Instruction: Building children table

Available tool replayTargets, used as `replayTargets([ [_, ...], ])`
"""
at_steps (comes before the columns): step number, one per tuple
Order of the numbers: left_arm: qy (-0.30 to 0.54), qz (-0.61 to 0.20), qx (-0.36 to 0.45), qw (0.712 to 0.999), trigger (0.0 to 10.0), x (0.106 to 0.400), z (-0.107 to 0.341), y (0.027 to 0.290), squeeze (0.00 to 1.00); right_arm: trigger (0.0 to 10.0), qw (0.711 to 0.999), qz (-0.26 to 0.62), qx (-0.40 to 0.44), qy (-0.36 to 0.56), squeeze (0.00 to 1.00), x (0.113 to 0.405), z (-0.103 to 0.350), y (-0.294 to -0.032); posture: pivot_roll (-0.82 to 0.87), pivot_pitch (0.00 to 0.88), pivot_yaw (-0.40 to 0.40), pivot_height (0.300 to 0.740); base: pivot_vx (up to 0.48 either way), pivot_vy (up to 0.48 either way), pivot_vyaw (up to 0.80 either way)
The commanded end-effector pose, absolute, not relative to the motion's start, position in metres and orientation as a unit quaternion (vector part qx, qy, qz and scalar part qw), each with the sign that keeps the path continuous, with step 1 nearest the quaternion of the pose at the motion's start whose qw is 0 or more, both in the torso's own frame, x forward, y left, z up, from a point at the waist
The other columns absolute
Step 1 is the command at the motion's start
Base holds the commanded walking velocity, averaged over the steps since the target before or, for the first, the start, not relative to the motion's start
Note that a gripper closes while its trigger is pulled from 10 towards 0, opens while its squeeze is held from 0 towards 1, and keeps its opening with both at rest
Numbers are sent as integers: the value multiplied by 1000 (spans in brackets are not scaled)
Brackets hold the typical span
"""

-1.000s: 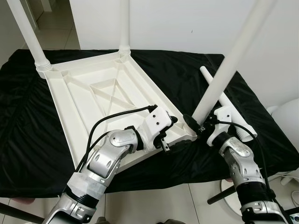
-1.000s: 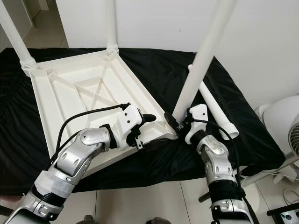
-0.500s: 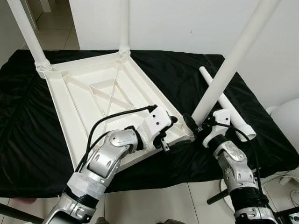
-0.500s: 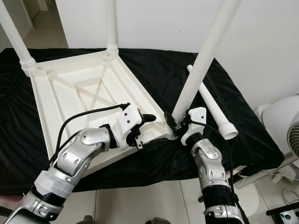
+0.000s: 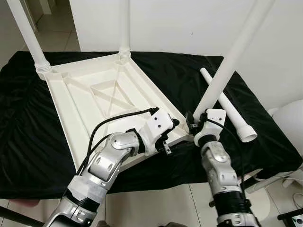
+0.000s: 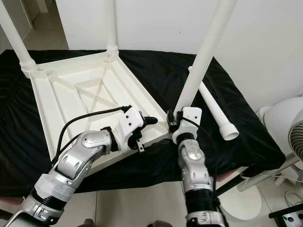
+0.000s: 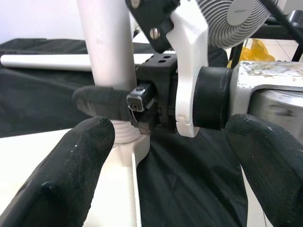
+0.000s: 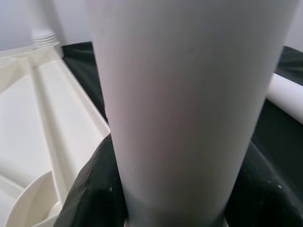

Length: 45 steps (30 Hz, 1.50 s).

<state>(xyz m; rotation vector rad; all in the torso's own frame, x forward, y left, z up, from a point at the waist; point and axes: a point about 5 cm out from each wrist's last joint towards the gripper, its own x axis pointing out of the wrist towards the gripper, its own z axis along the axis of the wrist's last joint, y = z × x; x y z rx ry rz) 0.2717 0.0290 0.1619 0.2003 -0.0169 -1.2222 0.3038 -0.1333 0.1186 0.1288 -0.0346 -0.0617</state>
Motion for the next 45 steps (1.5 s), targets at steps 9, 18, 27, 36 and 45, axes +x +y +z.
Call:
replayTargets([
  [9, -1, -561, 102, 822, 10000, 274, 156, 32, 0, 10000, 996, -10, 87, 7, 0, 292, 103, -108, 20, 0, -57, 740, 0, 0, 0],
  [18, -6, -561, 103, 821, 10000, 275, 158, 30, 0, 10000, 995, 21, 100, -14, 1000, 286, 109, -107, 15, 0, -56, 740, 0, 0, 0],
  [27, -9, -562, 105, 820, 10000, 275, 158, 32, 0, 10000, 995, 63, 70, -27, 0, 277, 109, -127, 13, 0, -57, 740, 0, 0, 0],
  [36, -11, -569, 106, 815, 10000, 272, 158, 33, 0, 10000, 990, 136, 13, -37, 0, 282, 111, -163, 15, 0, -51, 740, 0, 0, 0],
  [45, -6, -569, 108, 815, 10000, 272, 157, 34, 0, 10000, 981, 189, -17, -44, 0, 292, 119, -171, 23, 0, -54, 740, 0, 0, 0],
])
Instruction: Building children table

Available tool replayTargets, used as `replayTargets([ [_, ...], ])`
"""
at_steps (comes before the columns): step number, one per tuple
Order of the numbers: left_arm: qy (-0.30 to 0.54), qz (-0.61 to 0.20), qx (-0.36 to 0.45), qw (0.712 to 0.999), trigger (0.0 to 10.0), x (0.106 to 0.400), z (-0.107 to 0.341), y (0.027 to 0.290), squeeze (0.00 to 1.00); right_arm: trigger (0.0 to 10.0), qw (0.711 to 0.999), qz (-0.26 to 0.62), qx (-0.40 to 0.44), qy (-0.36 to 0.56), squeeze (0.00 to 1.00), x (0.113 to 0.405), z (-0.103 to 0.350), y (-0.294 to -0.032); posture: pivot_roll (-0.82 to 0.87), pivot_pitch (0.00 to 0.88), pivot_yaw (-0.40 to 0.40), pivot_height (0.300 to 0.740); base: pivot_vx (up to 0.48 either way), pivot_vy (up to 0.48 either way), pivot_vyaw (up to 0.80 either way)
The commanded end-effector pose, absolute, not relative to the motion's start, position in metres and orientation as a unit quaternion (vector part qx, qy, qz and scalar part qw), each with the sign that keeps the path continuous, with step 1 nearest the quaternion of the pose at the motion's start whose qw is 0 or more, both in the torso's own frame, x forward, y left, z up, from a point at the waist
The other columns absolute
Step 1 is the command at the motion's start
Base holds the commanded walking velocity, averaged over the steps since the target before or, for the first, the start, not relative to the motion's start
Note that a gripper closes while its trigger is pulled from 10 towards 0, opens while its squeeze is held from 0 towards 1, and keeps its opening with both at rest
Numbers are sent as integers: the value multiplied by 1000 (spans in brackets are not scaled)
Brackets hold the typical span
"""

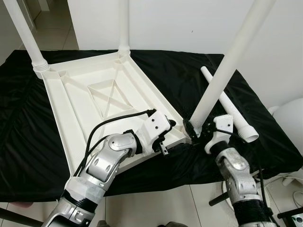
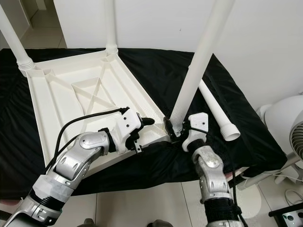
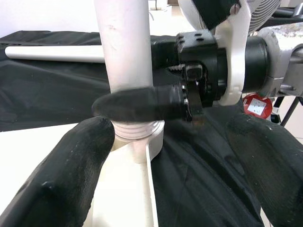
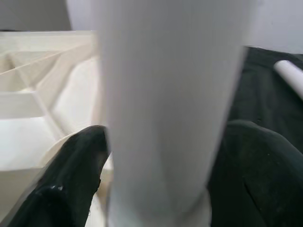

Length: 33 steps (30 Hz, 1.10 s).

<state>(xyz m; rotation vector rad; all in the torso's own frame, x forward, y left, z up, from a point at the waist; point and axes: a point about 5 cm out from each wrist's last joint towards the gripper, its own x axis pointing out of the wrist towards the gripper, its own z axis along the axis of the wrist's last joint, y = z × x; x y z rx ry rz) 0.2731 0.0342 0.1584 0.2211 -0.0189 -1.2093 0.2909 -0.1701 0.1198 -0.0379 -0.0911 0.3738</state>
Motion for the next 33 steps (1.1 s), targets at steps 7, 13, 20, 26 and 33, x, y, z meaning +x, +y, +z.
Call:
replayTargets([
  [7, -2, -571, 108, 814, 10000, 271, 156, 36, 0, 10000, 967, 250, -44, -35, 0, 303, 120, -168, 29, 0, -53, 740, 0, 0, 0],
  [13, -1, -574, 106, 812, 10000, 271, 157, 36, 0, 8824, 958, 278, -67, -33, 0, 312, 123, -168, 33, 0, -53, 740, 0, 0, 0],
  [20, -3, -573, 106, 812, 10000, 272, 159, 36, 0, 0, 952, 295, -73, -22, 0, 314, 120, -169, 36, 0, -56, 740, 0, 0, 0],
  [26, -5, -572, 106, 814, 10000, 272, 159, 36, 0, 0, 953, 296, -59, -8, 0, 311, 112, -172, 31, 0, -56, 740, 0, 0, 0],
  [33, -4, -574, 106, 812, 10000, 272, 159, 35, 0, 10000, 973, 225, -57, 18, 0, 314, 100, -178, 26, 0, -54, 740, 0, 0, 0],
])
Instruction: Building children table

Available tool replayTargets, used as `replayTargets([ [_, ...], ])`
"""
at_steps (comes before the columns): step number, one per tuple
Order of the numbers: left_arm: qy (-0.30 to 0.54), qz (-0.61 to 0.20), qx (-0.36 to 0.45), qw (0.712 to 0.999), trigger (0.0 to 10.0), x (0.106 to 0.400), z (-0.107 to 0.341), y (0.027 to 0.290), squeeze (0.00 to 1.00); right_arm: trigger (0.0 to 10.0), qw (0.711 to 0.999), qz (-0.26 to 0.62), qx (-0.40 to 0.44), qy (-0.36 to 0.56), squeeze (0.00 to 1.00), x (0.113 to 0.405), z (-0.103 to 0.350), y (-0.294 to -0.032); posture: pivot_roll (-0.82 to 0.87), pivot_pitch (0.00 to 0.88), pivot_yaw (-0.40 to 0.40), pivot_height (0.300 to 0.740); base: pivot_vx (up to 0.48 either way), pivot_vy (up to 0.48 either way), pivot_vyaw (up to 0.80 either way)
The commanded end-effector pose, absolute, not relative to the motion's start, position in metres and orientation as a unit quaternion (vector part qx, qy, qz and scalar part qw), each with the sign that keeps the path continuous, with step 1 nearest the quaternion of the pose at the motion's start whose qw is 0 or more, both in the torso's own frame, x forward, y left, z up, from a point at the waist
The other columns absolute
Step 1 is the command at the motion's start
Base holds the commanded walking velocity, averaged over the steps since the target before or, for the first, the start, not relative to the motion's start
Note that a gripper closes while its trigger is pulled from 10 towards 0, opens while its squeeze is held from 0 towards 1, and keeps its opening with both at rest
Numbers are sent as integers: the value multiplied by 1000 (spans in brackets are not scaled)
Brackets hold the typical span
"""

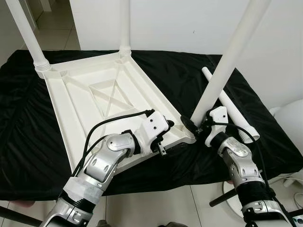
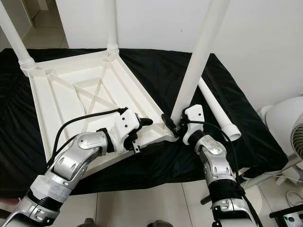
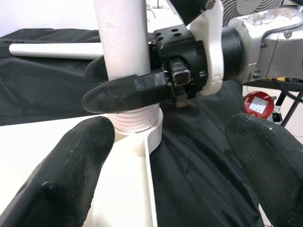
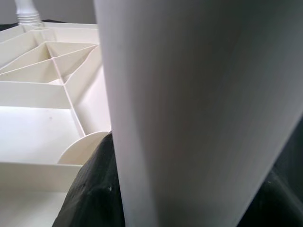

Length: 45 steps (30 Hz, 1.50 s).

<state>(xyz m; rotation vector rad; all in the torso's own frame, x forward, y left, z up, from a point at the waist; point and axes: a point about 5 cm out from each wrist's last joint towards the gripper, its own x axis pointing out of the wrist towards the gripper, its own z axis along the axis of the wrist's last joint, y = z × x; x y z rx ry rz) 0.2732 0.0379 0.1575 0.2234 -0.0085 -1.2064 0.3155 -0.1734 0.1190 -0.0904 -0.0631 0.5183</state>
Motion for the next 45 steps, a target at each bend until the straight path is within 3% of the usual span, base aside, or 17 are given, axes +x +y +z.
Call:
replayTargets([
  [1, -4, -574, 106, 812, 10000, 272, 159, 35, 0, 10000, 973, 225, -57, 18, 0, 314, 100, -178, 26, 0, -54, 740, 0, 0, 0],
  [6, -4, -573, 105, 812, 10000, 272, 159, 35, 0, 10000, 986, 151, -62, 26, 0, 317, 97, -176, 24, 0, -56, 740, 0, 0, 0],
  [10, -4, -575, 104, 812, 10000, 271, 159, 34, 0, 10000, 997, 66, -20, 30, 0, 319, 102, -165, 20, 0, -56, 740, 0, 0, 0],
  [14, -3, -575, 103, 812, 10000, 270, 158, 33, 0, 10000, 999, 36, -4, 30, 0, 319, 103, -162, 20, 0, -58, 740, 0, 0, 0],
  [19, -2, -576, 103, 811, 10000, 270, 158, 34, 0, 10000, 999, -35, 20, 27, 0, 316, 106, -147, 22, 0, -63, 740, 0, 0, 0],
  [21, -2, -576, 102, 811, 10000, 269, 158, 34, 0, 10000, 996, -80, 37, 17, 0, 312, 111, -130, 24, 0, -67, 740, 0, 0, 0],
  [25, -1, -577, 101, 810, 10000, 268, 157, 33, 0, 10000, 995, -85, 53, 1, 0, 311, 119, -119, 27, 0, -69, 740, 0, 0, 0],
  [31, -1, -580, 102, 808, 10000, 266, 156, 32, 0, 10000, 996, -70, 59, -14, 0, 312, 125, -123, 25, 0, -69, 740, 0, 0, 0],
  [32, -2, -580, 103, 808, 10000, 267, 157, 32, 0, 10000, 996, -71, 54, -17, 431, 311, 126, -126, 25, 0, -71, 740, 0, 0, 0],
  [33, -2, -580, 103, 808, 10000, 267, 157, 32, 0, 10000, 996, -71, 55, -19, 1000, 311, 127, -127, 25, 0, -71, 740, 0, 0, 0],
  [41, -2, -578, 106, 809, 10000, 267, 156, 33, 0, 10000, 997, -43, 39, -52, 1000, 304, 136, -142, 27, 0, -74, 740, 0, 0, 0],
  [42, -1, -579, 107, 809, 10000, 266, 155, 34, 0, 10000, 998, -8, 29, -58, 463, 302, 137, -146, 27, 0, -73, 740, 0, 0, 0],
  [44, -1, -579, 107, 808, 10000, 266, 155, 34, 0, 10000, 998, 16, 24, -59, 463, 301, 138, -147, 27, 0, -73, 740, 0, 0, 0],
  [45, -1, -579, 107, 808, 10000, 266, 155, 34, 0, 10000, 997, 32, 20, -60, 0, 300, 138, -148, 27, 0, -73, 740, 0, 0, 0],
])
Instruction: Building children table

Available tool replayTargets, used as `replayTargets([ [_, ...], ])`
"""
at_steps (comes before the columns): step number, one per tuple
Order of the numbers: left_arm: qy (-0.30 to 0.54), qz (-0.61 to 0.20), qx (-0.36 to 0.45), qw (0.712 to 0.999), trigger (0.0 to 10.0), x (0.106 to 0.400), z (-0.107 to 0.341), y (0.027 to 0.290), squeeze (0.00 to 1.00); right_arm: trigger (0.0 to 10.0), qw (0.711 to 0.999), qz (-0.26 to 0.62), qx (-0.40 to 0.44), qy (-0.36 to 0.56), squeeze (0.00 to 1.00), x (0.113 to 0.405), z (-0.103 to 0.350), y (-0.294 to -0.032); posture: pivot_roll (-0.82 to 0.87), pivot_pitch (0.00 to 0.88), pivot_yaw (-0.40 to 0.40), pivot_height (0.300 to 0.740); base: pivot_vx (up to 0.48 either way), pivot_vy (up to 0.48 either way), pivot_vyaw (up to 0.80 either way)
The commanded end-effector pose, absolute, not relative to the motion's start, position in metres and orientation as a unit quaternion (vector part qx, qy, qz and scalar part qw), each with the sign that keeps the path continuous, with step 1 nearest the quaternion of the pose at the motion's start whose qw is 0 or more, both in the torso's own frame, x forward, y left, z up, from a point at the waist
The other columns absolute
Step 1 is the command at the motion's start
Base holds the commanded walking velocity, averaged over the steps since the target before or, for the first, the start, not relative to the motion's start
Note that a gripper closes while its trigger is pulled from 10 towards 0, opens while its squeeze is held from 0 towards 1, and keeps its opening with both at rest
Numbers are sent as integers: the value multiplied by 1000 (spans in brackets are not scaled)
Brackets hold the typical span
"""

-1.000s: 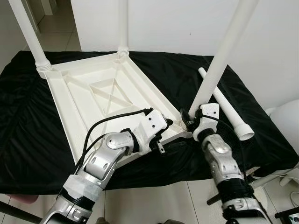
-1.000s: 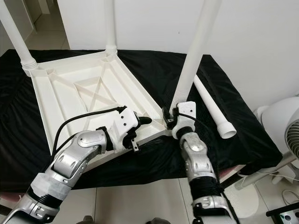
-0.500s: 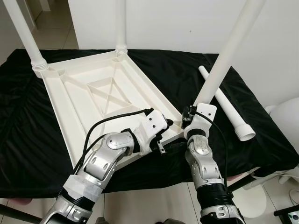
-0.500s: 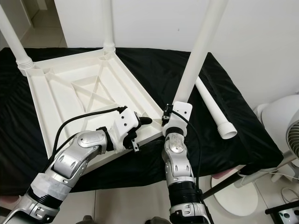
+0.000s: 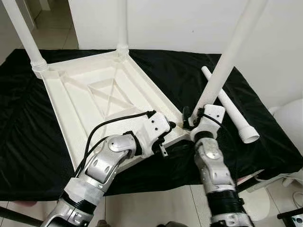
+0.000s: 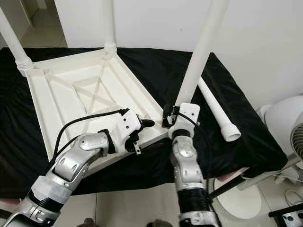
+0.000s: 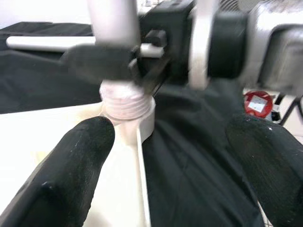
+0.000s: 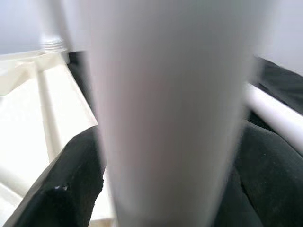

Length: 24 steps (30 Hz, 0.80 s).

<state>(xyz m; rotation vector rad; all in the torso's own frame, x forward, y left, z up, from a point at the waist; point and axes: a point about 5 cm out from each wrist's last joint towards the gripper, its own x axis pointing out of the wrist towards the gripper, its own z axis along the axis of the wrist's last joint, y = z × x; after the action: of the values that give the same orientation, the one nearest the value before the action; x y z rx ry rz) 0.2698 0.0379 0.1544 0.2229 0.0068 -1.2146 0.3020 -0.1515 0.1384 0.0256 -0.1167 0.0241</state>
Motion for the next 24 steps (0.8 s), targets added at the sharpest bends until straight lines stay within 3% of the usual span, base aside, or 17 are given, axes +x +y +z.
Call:
replayTargets([
  [1, -1, -579, 108, 808, 10000, 266, 155, 34, 0, 10000, 997, 45, 7, -63, 0, 299, 138, -150, 24, 0, -70, 740, 0, 0, 0],
  [8, -3, -582, 110, 806, 10000, 269, 157, 33, 0, 10000, 987, 144, -28, -59, 0, 297, 138, -169, 19, 0, -62, 740, 0, 0, 0],
  [18, -7, -579, 112, 807, 10000, 271, 159, 31, 0, 10000, 962, 260, -74, -31, 0, 312, 139, -173, 17, 0, -49, 740, 0, 0, 0],
  [24, -10, -578, 114, 808, 10000, 274, 161, 31, 0, 10000, 953, 287, -96, -8, 0, 319, 135, -177, 19, 0, -48, 740, 0, 0, 0],
])
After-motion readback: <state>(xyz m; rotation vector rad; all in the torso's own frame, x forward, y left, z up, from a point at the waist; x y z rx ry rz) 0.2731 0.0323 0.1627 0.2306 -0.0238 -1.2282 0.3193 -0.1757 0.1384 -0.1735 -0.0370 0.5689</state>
